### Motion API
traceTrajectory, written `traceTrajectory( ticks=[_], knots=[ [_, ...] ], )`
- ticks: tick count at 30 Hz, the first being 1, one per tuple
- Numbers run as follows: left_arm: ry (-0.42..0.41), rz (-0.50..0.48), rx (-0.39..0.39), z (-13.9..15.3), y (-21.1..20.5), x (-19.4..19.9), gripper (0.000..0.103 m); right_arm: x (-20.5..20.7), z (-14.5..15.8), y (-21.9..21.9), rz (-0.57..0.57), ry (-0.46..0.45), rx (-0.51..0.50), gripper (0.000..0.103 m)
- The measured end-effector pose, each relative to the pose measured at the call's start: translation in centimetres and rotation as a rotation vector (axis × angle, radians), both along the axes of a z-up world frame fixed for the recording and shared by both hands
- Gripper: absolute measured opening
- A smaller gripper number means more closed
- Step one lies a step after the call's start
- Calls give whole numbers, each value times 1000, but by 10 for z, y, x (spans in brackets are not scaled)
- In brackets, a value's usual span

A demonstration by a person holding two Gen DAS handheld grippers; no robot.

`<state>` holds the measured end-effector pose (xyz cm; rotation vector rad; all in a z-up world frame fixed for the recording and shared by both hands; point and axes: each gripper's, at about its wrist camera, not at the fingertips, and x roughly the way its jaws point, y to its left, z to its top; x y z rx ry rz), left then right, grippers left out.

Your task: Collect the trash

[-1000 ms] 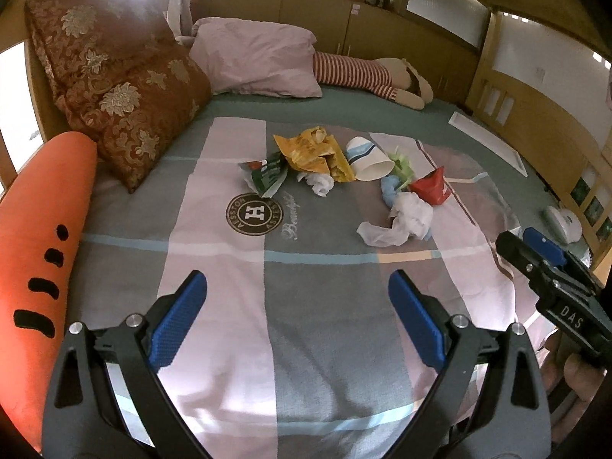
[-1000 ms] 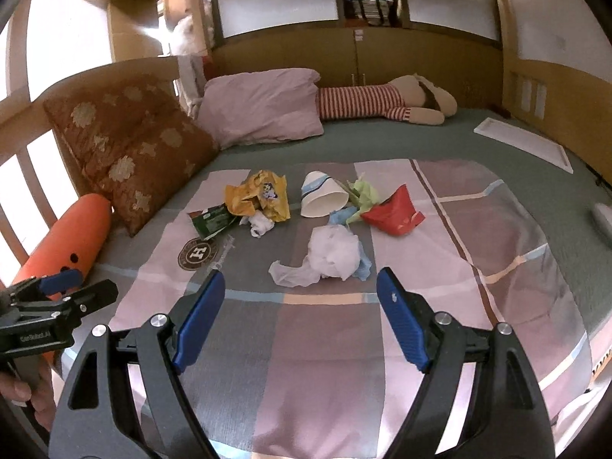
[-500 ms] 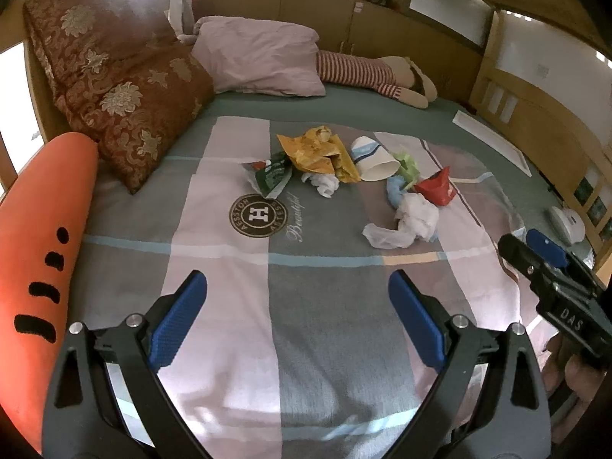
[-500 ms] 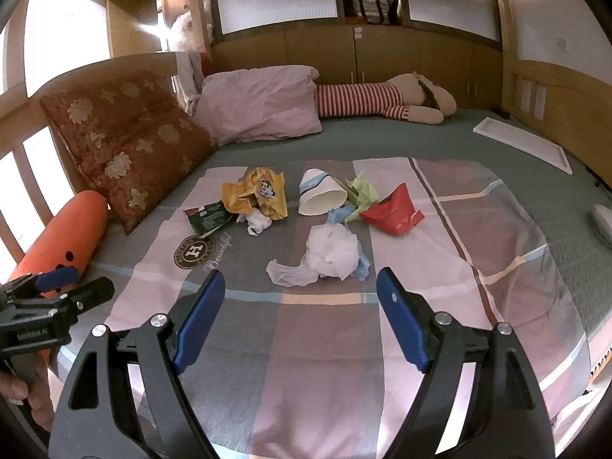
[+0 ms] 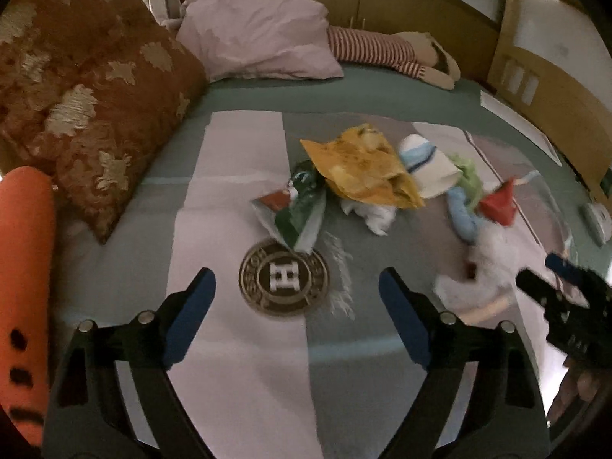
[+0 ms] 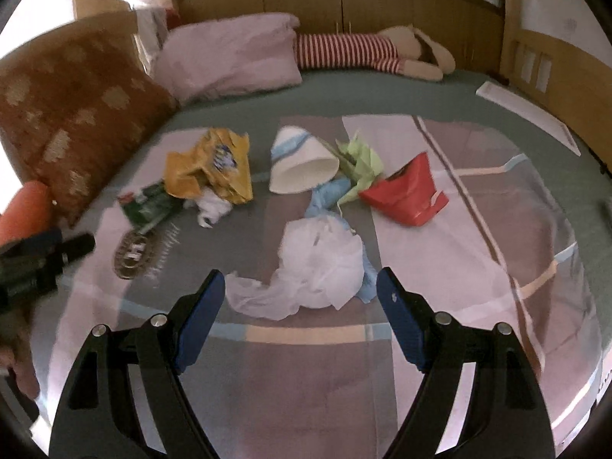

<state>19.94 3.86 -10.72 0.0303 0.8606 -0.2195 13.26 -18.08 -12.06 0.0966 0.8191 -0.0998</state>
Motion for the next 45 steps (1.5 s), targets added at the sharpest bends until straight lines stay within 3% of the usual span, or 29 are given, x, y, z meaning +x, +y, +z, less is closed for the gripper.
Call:
traceTrajectory(
  ticks=[6,8,11,12,13,15,17,21,27,31,34,38,45],
  knots=[
    [6,-29,-3,-26,-1,49,78,22,-13,0,-9,20,9,80],
    [10,-39,-7,-33,-3,60,75,27,-16,2,-4,31,14,73],
    [41,-50,-16,-42,-4,70,45,35,-25,5,19,68,-3,56],
    [51,-54,-33,-44,-3,71,24,36,-27,6,23,78,-9,53],
    [58,-59,-53,-44,-2,71,7,37,-29,6,27,88,-10,42],
    [48,-73,-51,-41,-2,64,3,36,-29,3,29,99,7,34],
    [32,-111,-29,-34,-5,53,2,33,-22,-1,27,86,31,24],
    [-4,-135,1,-7,-6,22,1,19,3,-6,34,17,70,21],
    [-101,-155,-85,53,1,-39,1,-22,46,-12,52,-100,150,20],
    [-127,-127,-115,76,3,-85,1,-62,74,-4,77,-199,117,20],
    [-146,-125,-117,83,-6,-121,1,-95,85,1,86,-252,91,20],
    [-153,-145,-106,78,-19,-160,1,-125,82,4,97,-258,87,20],
    [-127,-167,-78,60,-31,-181,1,-140,76,21,140,-245,48,20]
  ],
)
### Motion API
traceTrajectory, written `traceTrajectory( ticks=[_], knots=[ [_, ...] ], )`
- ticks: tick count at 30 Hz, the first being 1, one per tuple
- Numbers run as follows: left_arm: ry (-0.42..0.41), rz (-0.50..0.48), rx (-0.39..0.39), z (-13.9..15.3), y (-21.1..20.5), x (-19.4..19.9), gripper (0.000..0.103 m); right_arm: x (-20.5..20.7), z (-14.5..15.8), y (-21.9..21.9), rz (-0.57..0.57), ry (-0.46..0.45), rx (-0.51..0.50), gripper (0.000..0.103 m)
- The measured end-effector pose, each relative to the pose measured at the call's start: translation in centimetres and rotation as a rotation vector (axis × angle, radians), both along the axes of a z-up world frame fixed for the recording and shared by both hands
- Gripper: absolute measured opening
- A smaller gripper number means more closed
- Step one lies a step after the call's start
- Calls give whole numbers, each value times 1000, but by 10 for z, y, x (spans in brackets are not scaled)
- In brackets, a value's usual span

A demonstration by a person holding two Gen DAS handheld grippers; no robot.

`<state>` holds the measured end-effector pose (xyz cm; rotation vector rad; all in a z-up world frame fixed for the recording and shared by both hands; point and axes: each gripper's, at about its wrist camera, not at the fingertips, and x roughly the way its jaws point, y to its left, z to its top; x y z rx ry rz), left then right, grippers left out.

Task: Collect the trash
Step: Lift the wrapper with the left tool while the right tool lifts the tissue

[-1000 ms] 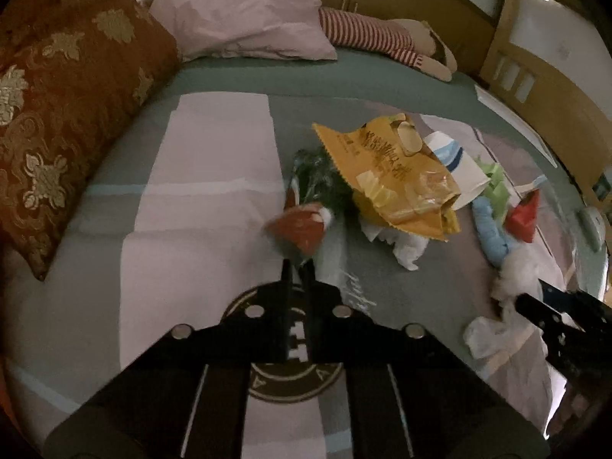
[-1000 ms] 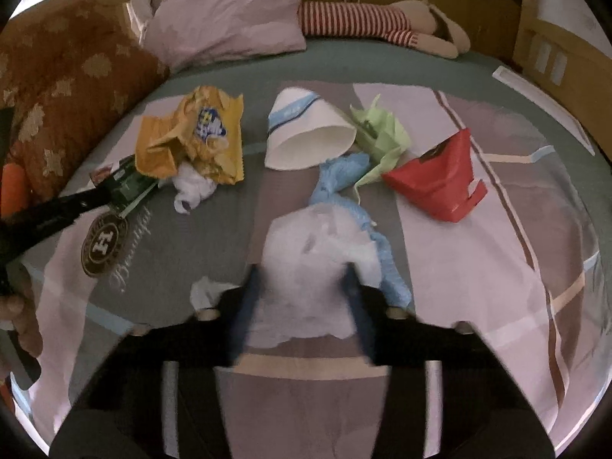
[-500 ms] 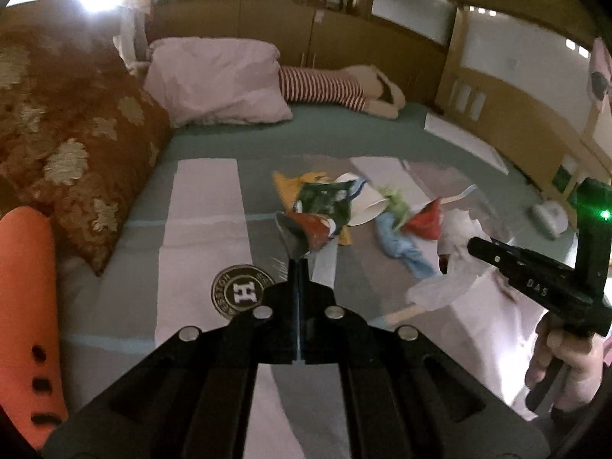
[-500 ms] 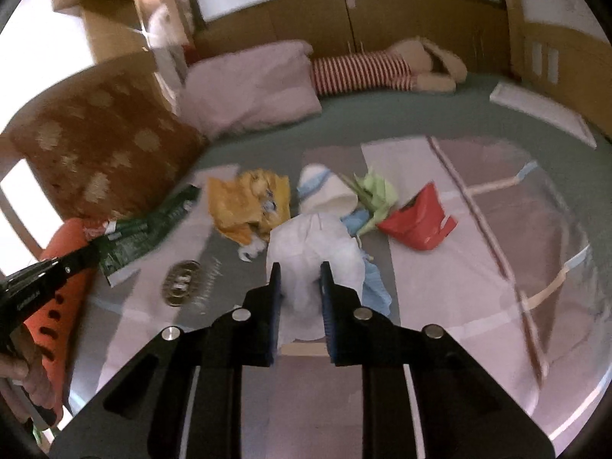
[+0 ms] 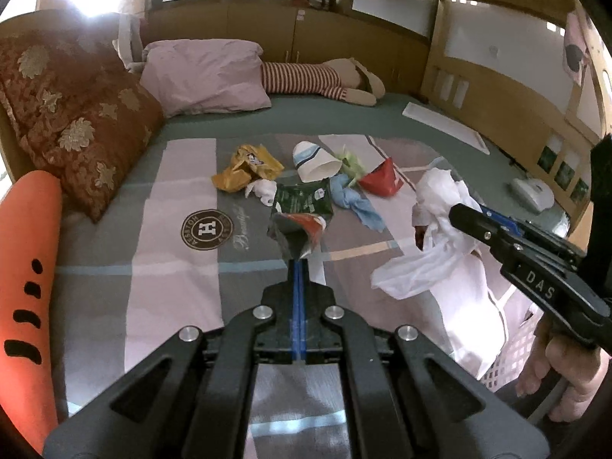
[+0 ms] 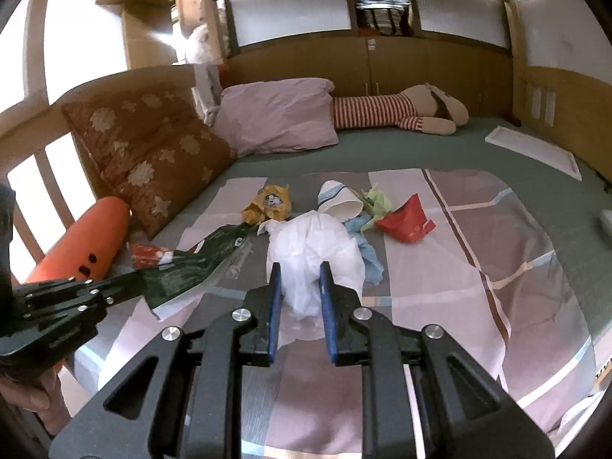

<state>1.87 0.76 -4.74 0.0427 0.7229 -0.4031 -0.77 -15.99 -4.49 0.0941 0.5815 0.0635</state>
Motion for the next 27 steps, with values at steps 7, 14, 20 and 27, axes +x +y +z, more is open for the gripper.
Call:
traceTrajectory(
  ticks=[7,14,20,27],
  knots=[
    [36,8,-33,-7,3,7,1,5,-6,4,6,20,-17,20],
    [36,11,-31,-6,2,6,1,7,-7,0,0,27,-11,20],
    [38,12,-29,-6,4,7,1,7,-8,0,2,29,-14,20],
    [39,7,-18,-7,2,6,1,8,-9,0,3,33,-15,20]
  ],
)
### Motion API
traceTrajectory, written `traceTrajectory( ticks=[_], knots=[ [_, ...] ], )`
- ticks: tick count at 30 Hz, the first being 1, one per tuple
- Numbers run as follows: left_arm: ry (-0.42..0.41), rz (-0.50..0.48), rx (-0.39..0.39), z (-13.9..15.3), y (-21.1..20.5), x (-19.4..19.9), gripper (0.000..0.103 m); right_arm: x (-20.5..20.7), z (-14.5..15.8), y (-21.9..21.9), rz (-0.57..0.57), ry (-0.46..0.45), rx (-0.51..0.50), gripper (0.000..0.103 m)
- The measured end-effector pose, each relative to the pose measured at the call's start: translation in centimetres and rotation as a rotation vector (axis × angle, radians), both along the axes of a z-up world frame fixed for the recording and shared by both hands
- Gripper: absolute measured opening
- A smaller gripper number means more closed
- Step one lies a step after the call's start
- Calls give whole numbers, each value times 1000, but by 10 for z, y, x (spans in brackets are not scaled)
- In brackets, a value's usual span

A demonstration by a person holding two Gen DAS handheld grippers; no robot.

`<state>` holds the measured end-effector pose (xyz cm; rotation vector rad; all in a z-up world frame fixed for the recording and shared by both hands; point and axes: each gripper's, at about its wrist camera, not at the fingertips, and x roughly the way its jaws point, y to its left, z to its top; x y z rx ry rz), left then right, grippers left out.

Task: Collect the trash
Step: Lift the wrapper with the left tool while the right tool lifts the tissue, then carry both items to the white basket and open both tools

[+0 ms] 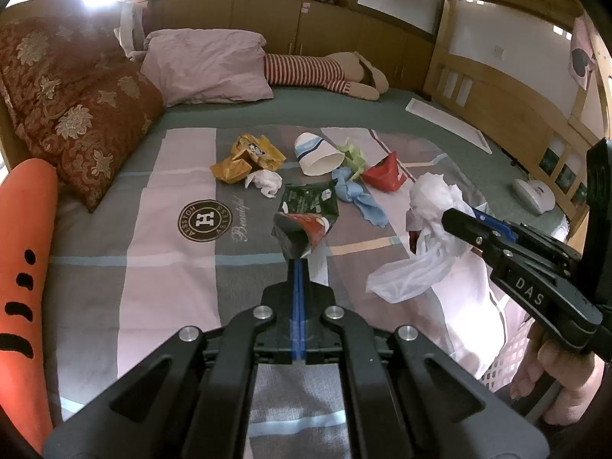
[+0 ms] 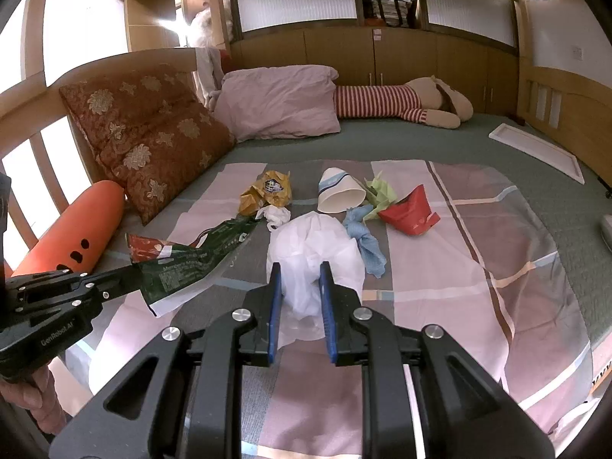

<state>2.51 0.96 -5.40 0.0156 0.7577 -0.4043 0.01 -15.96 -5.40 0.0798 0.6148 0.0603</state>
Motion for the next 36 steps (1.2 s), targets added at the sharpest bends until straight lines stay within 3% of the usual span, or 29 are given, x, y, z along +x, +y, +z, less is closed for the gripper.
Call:
traceTrajectory(
  ticks=[5,10,14,19,26,27,29,32,36],
  knots=[
    [1,-3,-4,0,1,1,1,-2,1,-1,-5,-5,2,20],
    [-12,-30,-19,1,-2,-3,1,-22,20,-24,-43,-69,53,20],
    [-29,-79,-31,4,-9,-9,1,-74,43,-60,-97,-132,105,20],
    [-53,-174,-41,9,-25,-24,1,-171,61,-118,-206,-152,-4,20],
    [-94,-395,-59,23,-75,-61,1,-261,26,-185,-410,-2,-135,21],
    [-98,-455,-68,27,-90,-73,1,-268,13,-196,-452,35,-141,28],
    [-99,-533,-77,31,-111,-92,1,-275,-3,-207,-500,88,-153,62],
    [-47,-669,-91,36,-158,-129,1,-286,0,-214,-587,45,-159,67],
    [70,-809,-146,36,-214,-165,1,-315,51,-220,-695,-205,-122,78]
  ],
)
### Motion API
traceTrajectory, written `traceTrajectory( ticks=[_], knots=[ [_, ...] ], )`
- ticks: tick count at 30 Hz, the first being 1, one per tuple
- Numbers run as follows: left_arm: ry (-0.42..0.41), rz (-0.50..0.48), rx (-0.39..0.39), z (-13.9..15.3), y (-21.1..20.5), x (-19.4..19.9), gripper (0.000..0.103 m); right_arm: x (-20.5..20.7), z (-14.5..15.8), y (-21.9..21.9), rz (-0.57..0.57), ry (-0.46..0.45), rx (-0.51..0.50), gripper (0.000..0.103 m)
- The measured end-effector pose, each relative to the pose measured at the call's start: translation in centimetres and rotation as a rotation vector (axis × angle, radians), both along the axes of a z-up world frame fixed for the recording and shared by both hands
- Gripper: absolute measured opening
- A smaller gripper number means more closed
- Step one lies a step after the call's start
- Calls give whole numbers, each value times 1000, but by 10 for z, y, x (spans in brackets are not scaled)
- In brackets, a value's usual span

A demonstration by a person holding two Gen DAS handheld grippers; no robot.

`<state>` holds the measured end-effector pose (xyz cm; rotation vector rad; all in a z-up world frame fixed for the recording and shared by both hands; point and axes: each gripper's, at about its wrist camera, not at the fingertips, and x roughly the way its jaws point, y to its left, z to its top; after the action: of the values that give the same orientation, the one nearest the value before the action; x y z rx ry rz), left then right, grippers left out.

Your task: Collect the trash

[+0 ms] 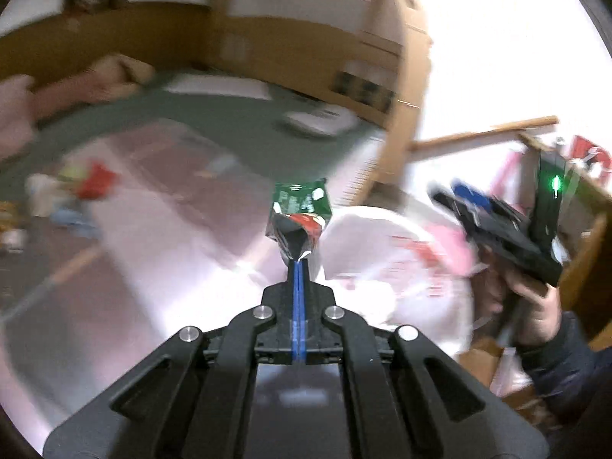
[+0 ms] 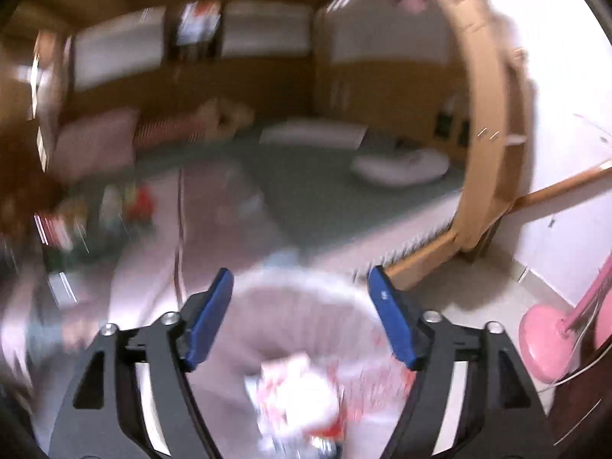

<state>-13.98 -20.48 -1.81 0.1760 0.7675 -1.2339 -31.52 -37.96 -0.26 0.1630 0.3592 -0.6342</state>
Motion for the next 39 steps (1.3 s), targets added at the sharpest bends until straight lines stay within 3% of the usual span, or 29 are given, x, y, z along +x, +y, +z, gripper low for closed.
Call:
traceTrajectory(
  ticks=[2,5,6,7,9,13,20,27,30,33,35,39],
  knots=[
    [31,-99,-8,0,-30,-23,1,-9,25,-1,-20,-91,-33,82],
    [44,-195,24,-9,-61,-43,1,-8,49,-3,-11,-144,-44,83],
    [50,-209,47,-14,-70,-46,9,-7,53,-1,-3,-152,-42,83],
    [49,-197,59,-17,-73,-46,34,-6,55,-1,11,-160,-41,83],
    [42,-124,46,-18,-69,-35,64,6,55,4,48,-153,-38,83],
    [36,81,21,-13,-25,13,83,44,38,26,161,-80,-1,83],
    [-159,579,128,-4,96,116,87,151,1,99,409,42,69,83],
    [-245,922,187,-13,206,174,88,261,-9,190,593,78,69,83],
    [-169,988,219,-23,229,193,87,292,-17,208,626,84,90,83],
    [-74,962,133,-25,235,196,87,303,-32,213,626,107,88,83],
    [-63,945,130,-27,234,187,87,301,-40,208,616,153,108,83],
    [-82,920,148,-28,221,178,87,293,-36,201,601,129,88,83]
  ],
)
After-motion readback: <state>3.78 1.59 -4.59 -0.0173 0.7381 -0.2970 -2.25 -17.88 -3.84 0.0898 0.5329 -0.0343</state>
